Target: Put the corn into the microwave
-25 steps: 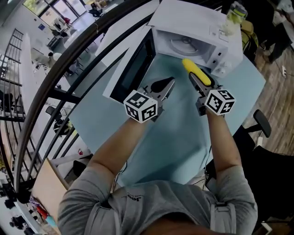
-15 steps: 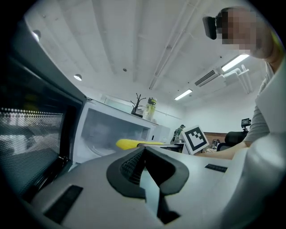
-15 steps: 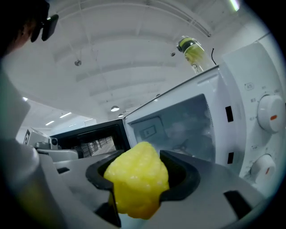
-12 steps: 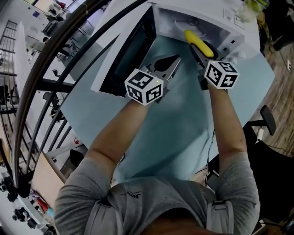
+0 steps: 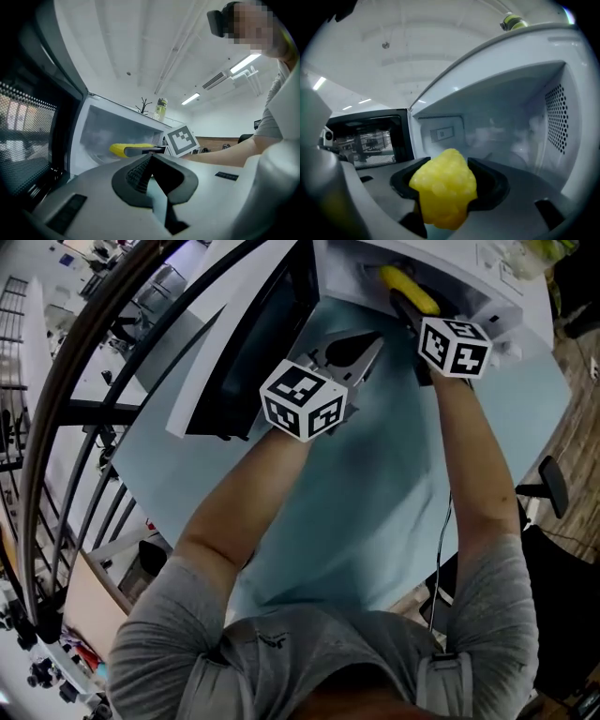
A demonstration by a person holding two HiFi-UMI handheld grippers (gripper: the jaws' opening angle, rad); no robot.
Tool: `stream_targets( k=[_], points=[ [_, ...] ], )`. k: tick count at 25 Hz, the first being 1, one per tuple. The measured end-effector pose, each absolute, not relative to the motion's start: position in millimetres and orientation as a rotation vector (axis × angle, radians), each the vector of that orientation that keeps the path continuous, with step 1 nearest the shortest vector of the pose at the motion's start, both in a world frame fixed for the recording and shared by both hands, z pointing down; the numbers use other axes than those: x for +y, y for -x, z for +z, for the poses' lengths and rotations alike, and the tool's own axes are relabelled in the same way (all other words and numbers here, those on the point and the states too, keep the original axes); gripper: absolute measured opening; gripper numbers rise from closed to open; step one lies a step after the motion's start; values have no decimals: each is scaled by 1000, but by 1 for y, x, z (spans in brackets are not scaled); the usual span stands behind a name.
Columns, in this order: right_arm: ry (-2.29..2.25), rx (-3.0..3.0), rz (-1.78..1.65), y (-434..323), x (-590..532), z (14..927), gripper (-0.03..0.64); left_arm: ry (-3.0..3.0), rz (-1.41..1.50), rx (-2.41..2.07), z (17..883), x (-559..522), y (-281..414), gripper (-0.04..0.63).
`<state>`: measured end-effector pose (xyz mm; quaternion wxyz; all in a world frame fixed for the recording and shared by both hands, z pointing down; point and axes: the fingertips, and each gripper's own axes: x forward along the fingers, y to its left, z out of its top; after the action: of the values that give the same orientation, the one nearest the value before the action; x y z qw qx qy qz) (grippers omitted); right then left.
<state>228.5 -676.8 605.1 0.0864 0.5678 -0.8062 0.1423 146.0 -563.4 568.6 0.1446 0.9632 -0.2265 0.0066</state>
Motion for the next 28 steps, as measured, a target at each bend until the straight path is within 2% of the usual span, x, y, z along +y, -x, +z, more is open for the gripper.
stream_targets(
  k=[14,28],
  points=[
    [-1740,-2279,436,-241,-727,628,253,-2779,42,-735,579,-610,-144,18],
    [-1699,-2093,357,-260,-750,634,253,-2758,72,-733,600,-612,-142,18]
  ],
)
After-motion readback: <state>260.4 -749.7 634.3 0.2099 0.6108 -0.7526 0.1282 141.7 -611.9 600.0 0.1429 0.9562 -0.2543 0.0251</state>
